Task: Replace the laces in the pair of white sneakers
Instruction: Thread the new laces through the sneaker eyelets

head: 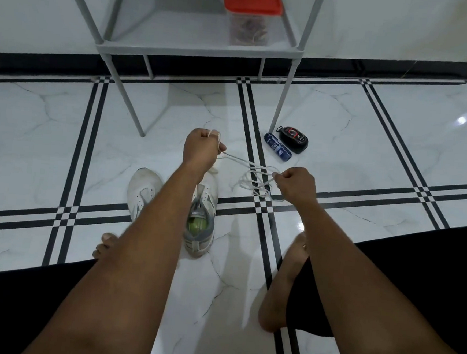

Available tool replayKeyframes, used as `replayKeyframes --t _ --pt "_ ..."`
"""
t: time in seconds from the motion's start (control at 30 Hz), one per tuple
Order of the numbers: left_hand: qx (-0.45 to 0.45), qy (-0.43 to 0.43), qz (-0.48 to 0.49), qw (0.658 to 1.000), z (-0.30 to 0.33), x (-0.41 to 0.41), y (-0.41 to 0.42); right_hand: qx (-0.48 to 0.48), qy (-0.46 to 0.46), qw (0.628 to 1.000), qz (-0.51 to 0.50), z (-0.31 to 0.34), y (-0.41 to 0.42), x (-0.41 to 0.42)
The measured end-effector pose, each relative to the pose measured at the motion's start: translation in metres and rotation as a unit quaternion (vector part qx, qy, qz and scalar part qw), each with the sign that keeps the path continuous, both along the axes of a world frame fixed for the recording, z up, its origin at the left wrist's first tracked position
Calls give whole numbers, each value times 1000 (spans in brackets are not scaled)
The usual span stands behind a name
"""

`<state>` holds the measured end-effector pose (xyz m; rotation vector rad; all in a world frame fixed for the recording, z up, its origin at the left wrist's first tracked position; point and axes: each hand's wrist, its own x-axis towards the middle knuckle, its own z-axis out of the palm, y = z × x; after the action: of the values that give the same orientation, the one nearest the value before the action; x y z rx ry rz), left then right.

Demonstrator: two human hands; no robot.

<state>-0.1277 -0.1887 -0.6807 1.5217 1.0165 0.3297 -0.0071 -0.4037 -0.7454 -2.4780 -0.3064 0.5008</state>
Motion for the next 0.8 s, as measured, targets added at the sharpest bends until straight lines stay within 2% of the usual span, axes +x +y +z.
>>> replayKeyframes --t 0.1,0.13,0.27,0.37,0.43,0.5,0.57,0.63,0.73,0.8 --pt "-16 11 -36 999 -8 -5 -7 -121 26 991 50 -2 0 -8" --pt "-49 1 -53 997 -5 -5 -11 -107 38 991 74 -3 2 -13" --pt "-202 -75 -92 972 9 1 -24 76 55 985 148 -3 20 -30" --pt "-244 -123 -77 959 16 7 -22 105 47 980 162 5 30 -32" --pt "-266 -151 -51 951 23 8 -17 104 44 985 130 7 29 -29" --pt "-279 -173 -24 944 27 9 -11 148 86 983 68 8 27 -25" --pt "-251 -148 -14 956 27 6 -5 216 163 963 -2 21 30 -24" --pt "-166 -78 -7 983 18 4 2 278 232 930 -55 37 35 -19" --pt "-23 26 -28 999 2 -5 7 298 232 922 -85 59 40 -9" --pt "4 53 -62 997 -5 -11 6 300 230 920 -103 68 43 -3"
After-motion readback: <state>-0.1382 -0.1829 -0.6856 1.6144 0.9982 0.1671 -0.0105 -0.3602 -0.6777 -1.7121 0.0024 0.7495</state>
